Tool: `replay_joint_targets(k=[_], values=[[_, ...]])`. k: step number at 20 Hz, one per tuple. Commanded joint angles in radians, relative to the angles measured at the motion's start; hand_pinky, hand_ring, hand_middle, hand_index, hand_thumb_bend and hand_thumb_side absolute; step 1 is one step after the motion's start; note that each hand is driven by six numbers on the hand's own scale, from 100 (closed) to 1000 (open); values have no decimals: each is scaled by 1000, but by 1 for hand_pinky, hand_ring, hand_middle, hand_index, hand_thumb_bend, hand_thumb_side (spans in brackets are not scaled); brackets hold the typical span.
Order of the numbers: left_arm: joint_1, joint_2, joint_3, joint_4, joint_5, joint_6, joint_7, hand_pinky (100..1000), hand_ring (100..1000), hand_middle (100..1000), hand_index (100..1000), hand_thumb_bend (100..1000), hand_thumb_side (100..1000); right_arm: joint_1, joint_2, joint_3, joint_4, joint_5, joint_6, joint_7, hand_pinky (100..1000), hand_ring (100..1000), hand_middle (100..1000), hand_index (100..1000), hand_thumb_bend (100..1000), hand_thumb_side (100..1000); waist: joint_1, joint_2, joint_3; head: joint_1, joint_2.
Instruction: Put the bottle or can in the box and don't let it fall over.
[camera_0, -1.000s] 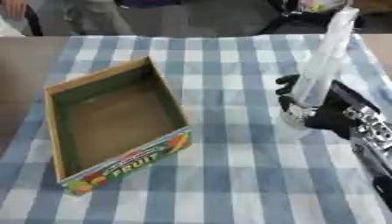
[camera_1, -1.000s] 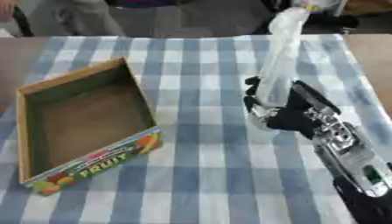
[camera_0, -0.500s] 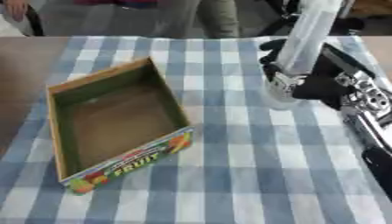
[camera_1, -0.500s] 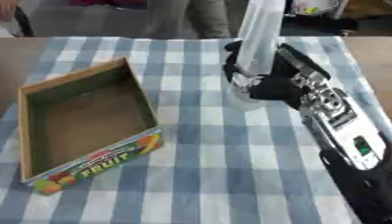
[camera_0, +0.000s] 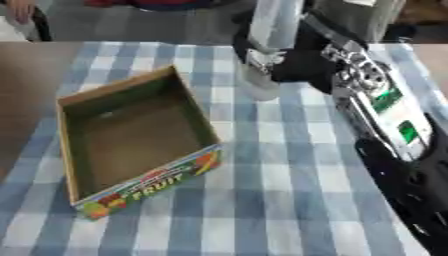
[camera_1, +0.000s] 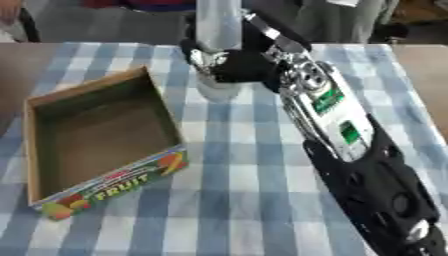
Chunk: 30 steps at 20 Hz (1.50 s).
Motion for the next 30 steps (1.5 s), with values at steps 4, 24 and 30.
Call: replay_joint_targets(k=[4,24,30], values=[[-24,10,-2,-19,-2,1,-1,867,534,711,772,736,549,-108,128,19,124,83,-8,-1,777,792,819,314,100,100,3,-26,13,-13,-5],[-82,-22,-20,-27,2,6,-5,866,535,711,772,737,549,-160,453,2,572,405,-179,-232,772,783,812,337,100,103,-2,-9,77,-104,-18],[-92,-28,-25,-27,2,8,-9,866,535,711,773,738,548,-149,481,-14,627,453,-232,-260,770,800,835,524,135,166,-5,-6,84,-105,-23]])
